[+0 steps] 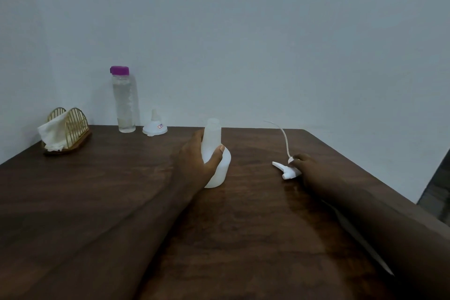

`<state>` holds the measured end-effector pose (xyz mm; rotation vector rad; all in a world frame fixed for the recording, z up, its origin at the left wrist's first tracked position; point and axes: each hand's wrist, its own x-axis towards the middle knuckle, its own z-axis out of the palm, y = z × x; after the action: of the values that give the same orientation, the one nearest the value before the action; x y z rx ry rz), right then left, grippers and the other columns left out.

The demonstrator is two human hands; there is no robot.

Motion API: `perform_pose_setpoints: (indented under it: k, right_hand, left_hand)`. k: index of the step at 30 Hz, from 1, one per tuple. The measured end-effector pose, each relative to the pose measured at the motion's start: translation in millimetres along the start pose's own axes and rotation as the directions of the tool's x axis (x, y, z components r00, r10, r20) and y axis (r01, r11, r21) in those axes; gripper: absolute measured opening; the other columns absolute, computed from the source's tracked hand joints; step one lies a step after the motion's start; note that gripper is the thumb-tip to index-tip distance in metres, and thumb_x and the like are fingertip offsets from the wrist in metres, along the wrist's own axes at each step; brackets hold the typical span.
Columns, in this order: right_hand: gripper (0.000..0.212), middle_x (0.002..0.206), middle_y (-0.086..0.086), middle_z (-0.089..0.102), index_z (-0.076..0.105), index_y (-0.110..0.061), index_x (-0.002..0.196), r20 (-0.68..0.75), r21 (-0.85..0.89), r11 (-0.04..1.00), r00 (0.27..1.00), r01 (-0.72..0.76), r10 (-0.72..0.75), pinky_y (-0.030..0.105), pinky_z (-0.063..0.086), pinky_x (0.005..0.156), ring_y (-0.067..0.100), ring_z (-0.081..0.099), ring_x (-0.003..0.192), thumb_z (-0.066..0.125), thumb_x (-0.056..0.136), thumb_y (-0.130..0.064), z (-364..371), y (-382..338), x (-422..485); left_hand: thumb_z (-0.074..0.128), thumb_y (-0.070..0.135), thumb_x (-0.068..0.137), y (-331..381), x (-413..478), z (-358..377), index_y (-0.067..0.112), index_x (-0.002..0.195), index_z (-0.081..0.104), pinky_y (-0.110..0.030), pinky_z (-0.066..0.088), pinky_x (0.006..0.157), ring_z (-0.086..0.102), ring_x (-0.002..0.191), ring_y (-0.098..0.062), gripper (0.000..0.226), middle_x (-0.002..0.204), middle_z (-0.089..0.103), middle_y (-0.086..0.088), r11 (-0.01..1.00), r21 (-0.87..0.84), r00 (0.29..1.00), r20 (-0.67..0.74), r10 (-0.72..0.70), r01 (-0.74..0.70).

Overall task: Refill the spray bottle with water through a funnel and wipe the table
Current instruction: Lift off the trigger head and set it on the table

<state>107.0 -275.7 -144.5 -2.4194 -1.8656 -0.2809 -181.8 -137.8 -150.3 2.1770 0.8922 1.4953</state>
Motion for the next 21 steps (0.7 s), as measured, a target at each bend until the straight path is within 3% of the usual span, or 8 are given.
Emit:
perform_pose_setpoints:
  k: [4,7,9,13,15,18,21]
  right_hand:
    - [0.049,0.133,0.004,0.052,0.062,-0.015,0.127,0.034,0.006,1.000,0.999,-0.008,0.007,0.033,0.046,0.087,0.024,0.057,0.114,0.069,0.079,-0.010,3.1,8.3,9.0]
    - [0.047,0.128,0.003,0.055,0.064,-0.012,0.120,0.031,0.064,0.994,0.996,-0.083,0.081,0.031,0.044,0.087,0.023,0.057,0.110,0.073,0.080,-0.033,6.1,10.3,14.5]
    - [0.048,0.127,0.004,0.056,0.065,-0.010,0.118,0.024,0.105,0.989,0.994,-0.104,0.102,0.030,0.043,0.087,0.024,0.058,0.109,0.075,0.079,-0.036,8.8,12.8,15.4]
    - [0.038,0.124,-0.001,0.053,0.063,-0.019,0.114,-0.011,-0.023,0.997,0.997,-0.078,0.077,0.032,0.048,0.078,0.019,0.060,0.098,0.075,0.081,-0.034,8.2,13.6,14.6]
    - [0.037,0.121,0.001,0.052,0.062,-0.016,0.110,-0.011,-0.056,0.993,0.995,-0.103,0.103,0.030,0.041,0.070,0.021,0.058,0.093,0.074,0.080,-0.034,2.8,5.1,16.0]
    - [0.034,0.127,0.007,0.051,0.061,-0.010,0.116,-0.047,0.059,0.994,0.994,-0.096,0.099,0.033,0.046,0.079,0.029,0.059,0.101,0.070,0.085,-0.022,-10.4,-20.3,11.7]
    - [0.027,0.124,0.005,0.056,0.065,-0.016,0.117,-0.202,0.131,0.990,0.979,0.048,-0.021,0.038,0.050,0.087,0.030,0.061,0.104,0.058,0.092,-0.017,-32.6,-68.3,-3.2]
  left_hand:
    - [0.064,0.048,0.087,-4.8,1.1,-0.8,0.018,0.120,0.053,-0.026,0.046,0.075,0.054,0.087,-0.008,0.046,0.102,0.053,0.013,1.000,0.007,1.000,-0.004,-0.020,0.020]
    - [0.065,0.047,0.086,-6.4,2.0,-0.6,0.018,0.119,0.053,-0.027,0.045,0.075,0.052,0.085,-0.008,0.046,0.100,0.050,0.015,1.000,0.010,1.000,-0.007,-0.030,0.030]
    - [0.065,0.048,0.086,-6.1,2.3,-0.5,0.018,0.120,0.052,-0.027,0.045,0.075,0.052,0.085,-0.009,0.047,0.101,0.051,0.014,0.999,0.008,0.999,-0.002,-0.033,0.033]
    - [0.060,0.060,0.080,-4.4,2.6,-3.0,0.019,0.126,0.048,-0.026,0.042,0.077,0.051,0.092,-0.008,0.063,0.108,0.049,0.014,0.998,-0.013,0.998,0.004,-0.058,0.058]
    - [0.053,0.065,0.080,-4.9,3.3,-6.2,0.019,0.128,0.048,-0.026,0.042,0.081,0.053,0.099,-0.010,0.067,0.113,0.053,0.011,0.995,-0.045,0.996,0.007,-0.086,0.086]
    - [0.044,0.066,0.084,-8.5,6.0,-11.9,0.016,0.132,0.047,-0.027,0.041,0.088,0.056,0.111,-0.013,0.069,0.123,0.060,0.002,0.985,-0.105,0.991,0.006,-0.135,0.134]
    - [0.039,0.066,0.090,-12.0,9.6,-19.0,0.014,0.134,0.047,-0.031,0.043,0.091,0.055,0.111,-0.014,0.068,0.122,0.060,-0.002,0.976,-0.132,0.984,-0.016,-0.179,0.176]
